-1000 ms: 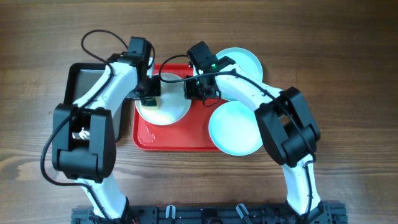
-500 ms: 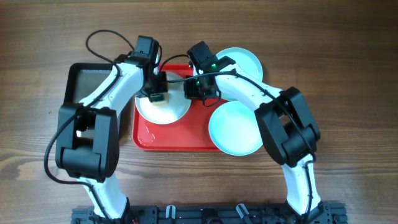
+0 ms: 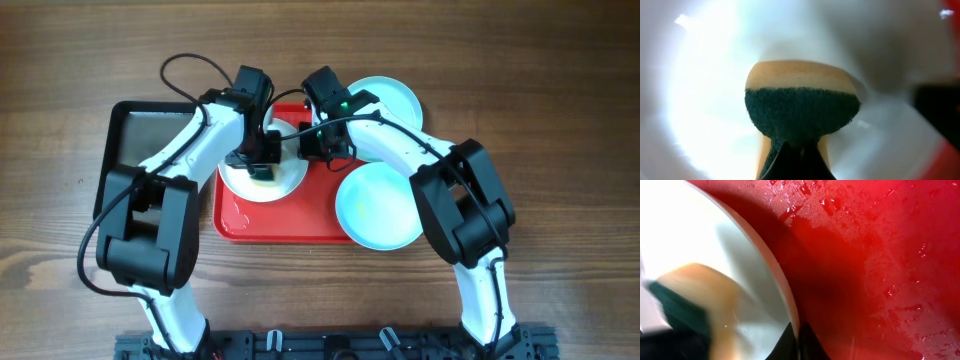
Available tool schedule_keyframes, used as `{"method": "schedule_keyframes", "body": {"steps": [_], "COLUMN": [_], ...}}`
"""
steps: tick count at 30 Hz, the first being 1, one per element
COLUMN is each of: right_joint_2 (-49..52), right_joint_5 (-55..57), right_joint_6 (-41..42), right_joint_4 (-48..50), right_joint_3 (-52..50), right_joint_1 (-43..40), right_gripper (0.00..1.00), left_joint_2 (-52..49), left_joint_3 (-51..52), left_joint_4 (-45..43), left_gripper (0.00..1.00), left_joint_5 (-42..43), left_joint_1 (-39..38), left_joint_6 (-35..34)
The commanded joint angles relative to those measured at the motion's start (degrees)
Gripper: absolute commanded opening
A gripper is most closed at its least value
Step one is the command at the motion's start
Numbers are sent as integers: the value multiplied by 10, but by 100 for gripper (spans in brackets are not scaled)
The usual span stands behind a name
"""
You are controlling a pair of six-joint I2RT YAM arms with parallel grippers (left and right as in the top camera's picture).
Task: Clean dirty plates on tray and stack at the side
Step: 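Scrub the white plate with the sponge while right gripper holds it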
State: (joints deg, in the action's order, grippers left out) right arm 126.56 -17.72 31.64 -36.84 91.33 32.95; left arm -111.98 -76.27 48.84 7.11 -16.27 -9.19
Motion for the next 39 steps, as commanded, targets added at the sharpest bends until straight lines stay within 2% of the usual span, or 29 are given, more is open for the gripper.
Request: {"method": "schedule_keyframes", "body": {"steps": [1,4,9,12,15,19,21,23,25,28,33,37,39], "right_joint_2": [10,10,10,10,10,10,10,10,10,11,13,15,15], "right_joint_5": [-30,-30,-30,-30,-30,-30,-30,-30,-30,-47,-101,-141,-141], "right_joint_6": [-2,-2,-2,-2,-4,-3,-3,-4,-3,-2,-2,0,-1], "right_joint_4": [2,0,1,0,0,0,0,0,0,-1,11,29,33], "right_joint_3": [10,10,10,10,10,10,10,10,10,9,-12,-29,-29], "right_joint_1": [-1,-1,-2,-2,-2,-2,-2,-2,-2,-3,-17,-36,-35], "right_gripper": [4,4,4,4,4,4,4,5,4,4,4,5,4], "left_joint_2": [-13,-19,-43,-50,-50,-50,-49,-49,-49,-50,-50,-50,-50], "left_joint_3": [-5,-5,-5,-5,-5,-5,-5,-5,-5,-5,-5,-5,-5], "left_joint_4": [-36,-75,-154,-151,-120,-52,-14,19,44,45,7,-16,-26], "left_gripper": [4,4,4,4,4,4,4,4,4,4,4,4,4], "left_joint_5": [130,48,-106,-244,-326,-324,-284,-177,-24,112,112,64,63], "left_joint_1": [-11,-11,-11,-11,-11,-12,-13,-12,-12,-13,-8,-1,-14], "left_joint_6": [41,6,0,-54,-95,-95,-90,-41,37,105,93,-35,-57]}}
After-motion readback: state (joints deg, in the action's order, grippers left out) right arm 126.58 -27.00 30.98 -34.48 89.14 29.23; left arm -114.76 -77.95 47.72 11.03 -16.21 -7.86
